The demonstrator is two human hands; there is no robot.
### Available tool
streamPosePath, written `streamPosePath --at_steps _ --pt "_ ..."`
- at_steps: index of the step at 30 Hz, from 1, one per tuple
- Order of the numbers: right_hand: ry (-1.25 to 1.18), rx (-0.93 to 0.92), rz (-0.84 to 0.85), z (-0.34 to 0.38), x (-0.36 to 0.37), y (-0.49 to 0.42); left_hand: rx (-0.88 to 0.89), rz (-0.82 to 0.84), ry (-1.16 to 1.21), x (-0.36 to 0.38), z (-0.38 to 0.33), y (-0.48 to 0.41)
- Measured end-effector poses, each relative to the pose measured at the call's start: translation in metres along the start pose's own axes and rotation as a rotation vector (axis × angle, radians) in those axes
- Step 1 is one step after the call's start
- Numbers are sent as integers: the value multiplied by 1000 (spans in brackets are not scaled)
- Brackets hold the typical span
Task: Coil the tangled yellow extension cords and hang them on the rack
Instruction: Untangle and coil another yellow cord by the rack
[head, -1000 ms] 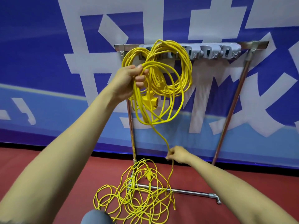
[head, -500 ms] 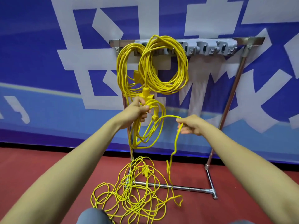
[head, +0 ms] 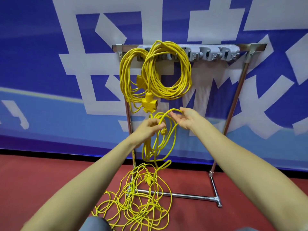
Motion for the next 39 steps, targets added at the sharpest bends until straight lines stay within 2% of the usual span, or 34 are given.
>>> streamPosePath --at_steps 1,3,4,5,6,7,9,11,16,20,24,27,31,35,37,39 --pt "181 -6 -20 2 -3 1 -3 -16 13 -4 -1 -1" --pt "825 -115 -97 5 -14 1 -1 -31 11 -14 -3 -1" --pt "1131 -261 -142 7 -20 -2 6 -26 -4 -19 -5 -1" --pt "1333 -462 -125 8 -24 -5 15 -18 -19 -22 -7 -2" --pt "1393 -622 -7 7 -24 -4 20 -12 -23 -24 -10 -2" --pt "1381 -682 156 5 -24 1 18 -20 -12 -26 -12 -4" --pt "1349 -621 425 1 -25 9 2 -72 49 -31 -15 -7" --pt "1370 -593 528 3 -25 18 -11 -111 68 -36 -13 -8" --pt "1034 -567 510 19 -2 31 32 -94 -61 -33 -7 -6" --pt "892 -466 511 18 1 29 62 -81 -153 -29 -5 -11" --pt "819 -299 601 17 1 35 56 -220 -202 -25 -6 -14" --pt "820 -289 605 21 2 36 27 -283 -144 -26 -1 -13" --pt "820 -348 479 25 -8 28 10 -194 -84 -31 -3 -9" --pt "916 -477 418 21 -12 27 43 -181 -253 -40 -4 -11" --pt "1157 -715 362 25 -9 27 41 -213 -311 -43 -8 -12" --pt "1449 -971 289 31 -9 24 20 -318 -323 -48 -12 -13"
Point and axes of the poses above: each hand's wrist, its own y-axis away from the middle knuckle, its own x-axis out of the palm, z = x × y, the point moved 1 cm from there along -y, towards the middle knuckle, and after that the axes turned 9 degrees about -y, right-handed, at the moved point
